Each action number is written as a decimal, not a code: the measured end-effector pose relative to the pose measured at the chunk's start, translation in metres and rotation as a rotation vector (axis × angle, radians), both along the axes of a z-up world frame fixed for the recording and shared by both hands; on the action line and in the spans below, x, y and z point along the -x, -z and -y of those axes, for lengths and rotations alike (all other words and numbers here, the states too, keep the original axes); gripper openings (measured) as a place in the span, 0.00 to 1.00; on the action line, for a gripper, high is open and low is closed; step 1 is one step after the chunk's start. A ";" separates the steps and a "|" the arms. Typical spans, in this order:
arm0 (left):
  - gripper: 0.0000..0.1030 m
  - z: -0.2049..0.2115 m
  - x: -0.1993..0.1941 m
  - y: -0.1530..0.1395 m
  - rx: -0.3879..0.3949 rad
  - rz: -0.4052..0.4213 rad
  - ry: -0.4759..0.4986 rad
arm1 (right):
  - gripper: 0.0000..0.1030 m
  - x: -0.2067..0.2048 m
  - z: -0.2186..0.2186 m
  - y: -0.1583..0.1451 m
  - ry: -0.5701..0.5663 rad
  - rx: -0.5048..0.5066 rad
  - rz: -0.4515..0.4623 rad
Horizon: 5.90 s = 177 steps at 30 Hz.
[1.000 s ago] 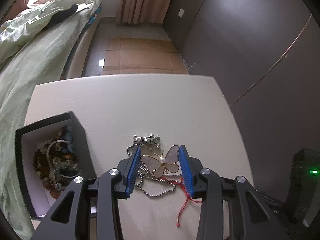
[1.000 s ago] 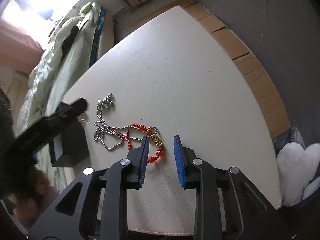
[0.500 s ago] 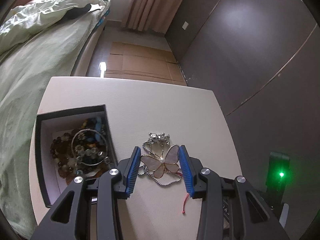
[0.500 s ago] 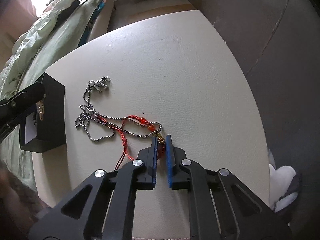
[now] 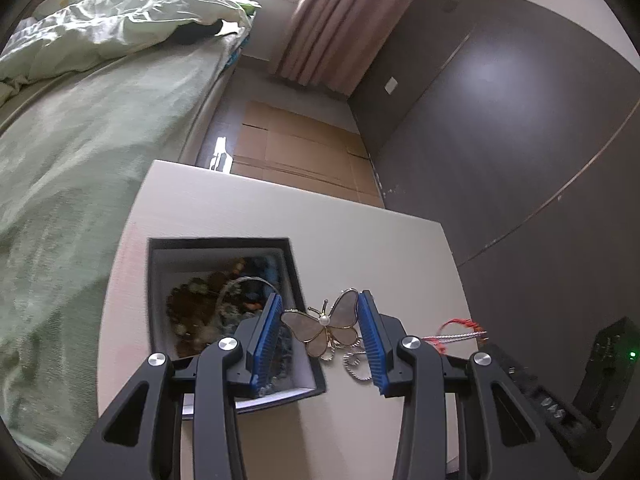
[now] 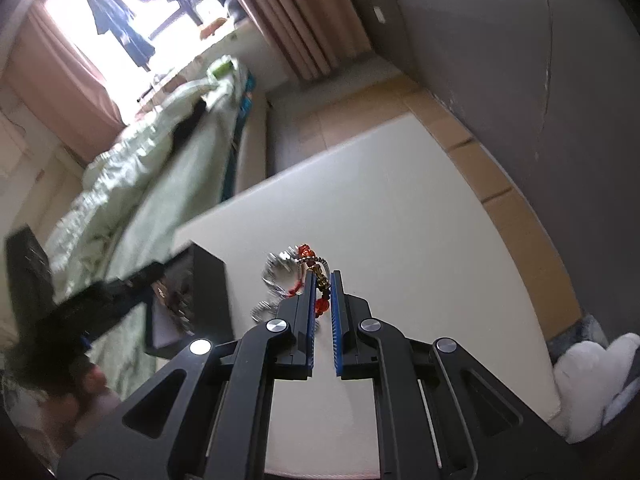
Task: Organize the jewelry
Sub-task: 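Lower the butterfly necklace into the black box and open the left gripper while the right lifts the red bracelet, then lower the red string bracelet into the black box and open the right gripper, then grasp the silver chain necklace by its charm with the right gripper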
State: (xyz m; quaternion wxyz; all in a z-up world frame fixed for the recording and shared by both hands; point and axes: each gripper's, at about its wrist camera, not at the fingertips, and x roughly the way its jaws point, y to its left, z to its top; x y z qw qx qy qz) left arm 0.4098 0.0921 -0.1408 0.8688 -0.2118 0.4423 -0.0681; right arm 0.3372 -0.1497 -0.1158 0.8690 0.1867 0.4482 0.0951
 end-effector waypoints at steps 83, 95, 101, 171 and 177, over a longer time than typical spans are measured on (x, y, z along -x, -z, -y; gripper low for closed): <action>0.63 -0.036 0.012 -0.007 0.062 0.027 -0.096 | 0.65 -0.050 -0.107 0.039 -0.453 0.397 -0.192; 0.63 -0.031 0.004 0.001 0.034 0.000 -0.084 | 0.65 -0.047 -0.116 0.079 -0.485 0.435 -0.187; 0.63 -0.028 0.002 0.003 0.038 -0.005 -0.082 | 0.60 -0.050 -0.122 0.083 -0.483 0.478 -0.151; 0.63 -0.068 0.015 0.000 0.107 0.026 -0.160 | 0.71 -0.098 -0.123 0.081 -0.499 0.624 -0.108; 0.63 -0.067 0.013 0.000 0.102 0.024 -0.161 | 0.53 -0.108 -0.122 0.085 -0.511 0.566 -0.102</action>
